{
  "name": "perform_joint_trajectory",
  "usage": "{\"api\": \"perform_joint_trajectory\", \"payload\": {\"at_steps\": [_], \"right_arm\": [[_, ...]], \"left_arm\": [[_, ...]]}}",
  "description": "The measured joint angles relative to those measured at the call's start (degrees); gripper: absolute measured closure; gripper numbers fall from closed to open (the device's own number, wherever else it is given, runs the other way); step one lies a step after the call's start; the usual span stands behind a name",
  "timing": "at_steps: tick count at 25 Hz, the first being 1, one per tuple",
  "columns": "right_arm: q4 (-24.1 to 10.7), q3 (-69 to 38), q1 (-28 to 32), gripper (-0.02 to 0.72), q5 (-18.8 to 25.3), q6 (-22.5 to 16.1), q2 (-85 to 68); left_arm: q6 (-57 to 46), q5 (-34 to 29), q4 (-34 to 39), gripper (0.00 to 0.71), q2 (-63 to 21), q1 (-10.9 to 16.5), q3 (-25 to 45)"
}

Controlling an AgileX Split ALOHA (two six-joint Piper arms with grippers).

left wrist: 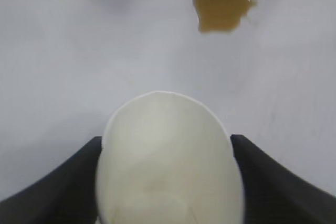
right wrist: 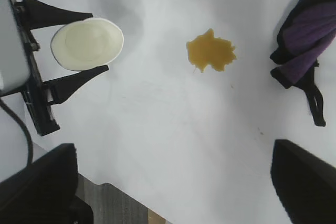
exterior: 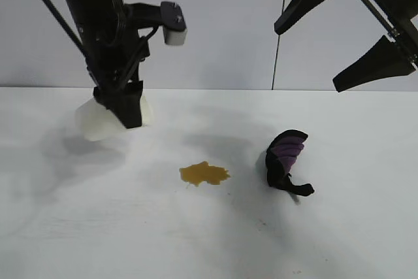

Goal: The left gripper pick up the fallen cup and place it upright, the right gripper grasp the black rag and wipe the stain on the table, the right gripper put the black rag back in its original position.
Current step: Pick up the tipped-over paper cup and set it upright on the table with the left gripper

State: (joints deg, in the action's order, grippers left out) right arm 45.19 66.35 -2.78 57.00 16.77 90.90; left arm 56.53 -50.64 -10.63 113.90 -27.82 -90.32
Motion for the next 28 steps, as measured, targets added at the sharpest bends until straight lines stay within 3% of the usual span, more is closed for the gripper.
{"api": "perform_joint_trajectory", "payload": {"at_steps": [7, 16, 22, 28], "right_arm": [[0.00, 0.00, 0.00, 0.009, 0.18, 0.00, 0.00], [0.00, 0.00, 0.00, 0.009, 0.18, 0.00, 0.00], [0.00, 0.00, 0.00, 0.009, 0.18, 0.00, 0.00], [0.00, 0.00, 0.00, 0.009, 0.18, 0.00, 0.00]], "left_arm": [[14.17, 1.13, -24.86, 0.245, -0.99, 7.96, 0.00], [35.55, -3.31, -44.23, 0.245, -0.98, 18.20, 1.61], [49.53, -7.90, -52.82, 0.245, -0.98, 24.67, 10.69], [63.22, -7.72, -61.74, 0.245, -0.98, 27.58, 20.20]]}}
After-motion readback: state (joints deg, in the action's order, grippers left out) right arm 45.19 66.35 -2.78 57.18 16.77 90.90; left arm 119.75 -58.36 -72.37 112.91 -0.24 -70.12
